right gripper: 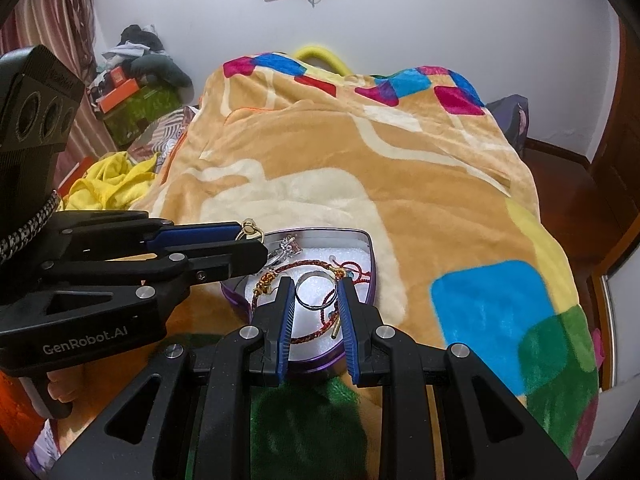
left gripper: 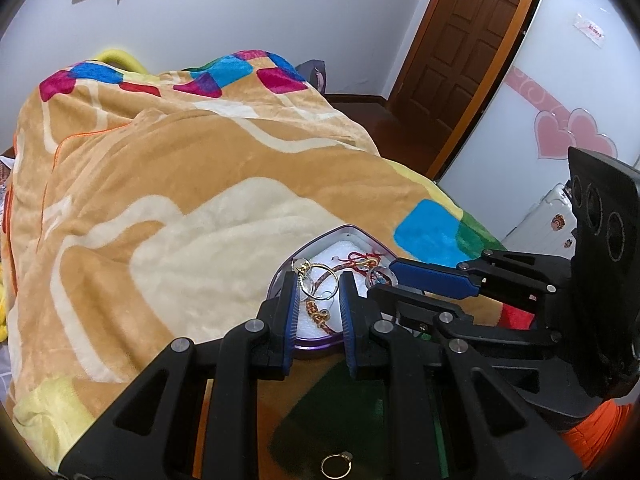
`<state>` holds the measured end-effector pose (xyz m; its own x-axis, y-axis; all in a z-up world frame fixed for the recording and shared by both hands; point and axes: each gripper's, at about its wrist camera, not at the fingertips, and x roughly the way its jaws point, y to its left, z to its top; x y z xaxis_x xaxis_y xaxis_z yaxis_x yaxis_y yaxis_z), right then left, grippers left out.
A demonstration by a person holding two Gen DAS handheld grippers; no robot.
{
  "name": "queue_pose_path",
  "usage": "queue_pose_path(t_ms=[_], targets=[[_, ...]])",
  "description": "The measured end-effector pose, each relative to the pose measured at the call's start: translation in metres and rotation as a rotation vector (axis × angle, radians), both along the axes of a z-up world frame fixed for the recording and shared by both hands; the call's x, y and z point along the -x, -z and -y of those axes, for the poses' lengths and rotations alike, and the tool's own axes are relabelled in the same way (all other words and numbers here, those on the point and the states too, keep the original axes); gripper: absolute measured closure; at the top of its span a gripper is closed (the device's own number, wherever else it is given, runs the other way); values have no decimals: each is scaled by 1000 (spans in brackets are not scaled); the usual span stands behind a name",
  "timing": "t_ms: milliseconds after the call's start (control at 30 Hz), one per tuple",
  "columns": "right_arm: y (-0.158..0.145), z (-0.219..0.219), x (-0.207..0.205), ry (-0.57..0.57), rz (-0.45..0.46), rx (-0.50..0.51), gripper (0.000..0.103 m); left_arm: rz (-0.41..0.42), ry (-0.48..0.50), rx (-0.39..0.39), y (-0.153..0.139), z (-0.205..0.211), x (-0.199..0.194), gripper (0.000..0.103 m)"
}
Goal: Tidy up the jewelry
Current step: 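Open the right tool into the tin while the left tool releases the gold rings, then move both open tools back to the last rings on the blanket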
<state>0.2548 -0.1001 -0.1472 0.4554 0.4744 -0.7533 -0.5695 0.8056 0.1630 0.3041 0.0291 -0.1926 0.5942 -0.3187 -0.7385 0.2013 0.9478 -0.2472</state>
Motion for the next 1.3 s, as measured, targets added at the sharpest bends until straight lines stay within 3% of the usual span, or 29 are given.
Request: queue_pose_path(t_ms=[433, 600, 867, 1167, 1300], targets=[[-6, -4, 4, 6, 26, 45, 82, 28, -8, -20, -13, -3, 10, 84], [-15, -2, 8, 17, 49, 42, 75, 72, -20, -37, -30, -6, 24, 84], [-36, 5, 21, 33, 90, 21, 74, 130, -45, -65, -58, -8, 50, 84], [-58, 14, 43, 48, 129, -2, 72, 148, -55, -92, -70, -5, 78, 81], [-62, 16, 54, 51, 139, -6, 65, 150, -59, -107, -71, -5, 90, 77]])
